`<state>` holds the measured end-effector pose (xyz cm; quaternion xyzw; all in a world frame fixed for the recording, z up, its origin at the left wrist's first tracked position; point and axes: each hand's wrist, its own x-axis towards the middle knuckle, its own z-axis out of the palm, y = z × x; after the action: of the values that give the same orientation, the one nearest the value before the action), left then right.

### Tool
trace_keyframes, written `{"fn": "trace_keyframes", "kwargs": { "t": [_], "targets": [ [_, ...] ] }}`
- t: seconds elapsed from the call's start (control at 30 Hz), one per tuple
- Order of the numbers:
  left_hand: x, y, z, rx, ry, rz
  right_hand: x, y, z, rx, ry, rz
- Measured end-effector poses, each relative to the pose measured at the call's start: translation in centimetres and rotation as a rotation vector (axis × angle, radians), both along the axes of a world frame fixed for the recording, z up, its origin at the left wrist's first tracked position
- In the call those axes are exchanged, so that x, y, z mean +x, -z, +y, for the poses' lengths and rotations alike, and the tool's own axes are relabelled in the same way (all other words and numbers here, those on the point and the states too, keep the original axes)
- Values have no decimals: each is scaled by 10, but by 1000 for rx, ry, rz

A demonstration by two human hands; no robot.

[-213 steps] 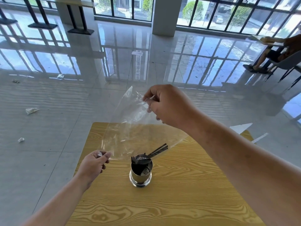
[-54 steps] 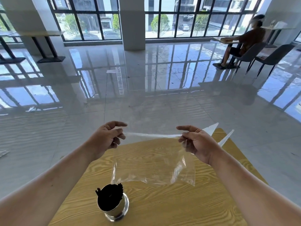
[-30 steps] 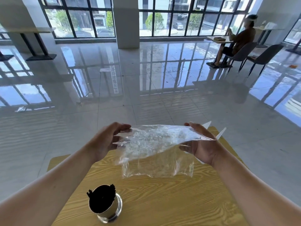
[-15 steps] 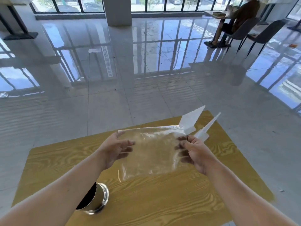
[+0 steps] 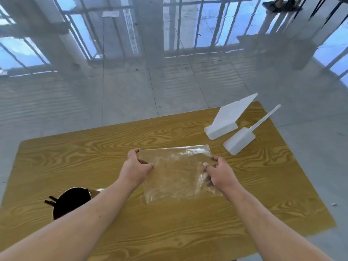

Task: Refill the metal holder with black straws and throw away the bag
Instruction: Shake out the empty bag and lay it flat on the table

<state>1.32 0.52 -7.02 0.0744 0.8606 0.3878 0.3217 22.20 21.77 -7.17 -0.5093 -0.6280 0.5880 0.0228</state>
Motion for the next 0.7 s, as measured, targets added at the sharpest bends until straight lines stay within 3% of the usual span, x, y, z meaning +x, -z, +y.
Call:
{"fn": "trace_keyframes", "kwargs": {
  "t": [0.17,0.27,0.37,0.43,0.53,0.7],
  "targets": [
    [5,32,0,-100,16,6,4,25,2,84,-126,-122],
    [12,44,-7,-267,108,169,10,36,-4,281,-316,-249],
    [26,53,-12,-317,389,462,15,43,-18,599,-564,-255],
    [36,61,-13,-332,610,560,13,47,-26,718,-740,-214],
    [49,73,-10,-412,752,576,4,60,-37,777,-915,-223],
    [52,87,-12,-522,725,505,-7,83,-47,751,-955,-338]
  ]
}}
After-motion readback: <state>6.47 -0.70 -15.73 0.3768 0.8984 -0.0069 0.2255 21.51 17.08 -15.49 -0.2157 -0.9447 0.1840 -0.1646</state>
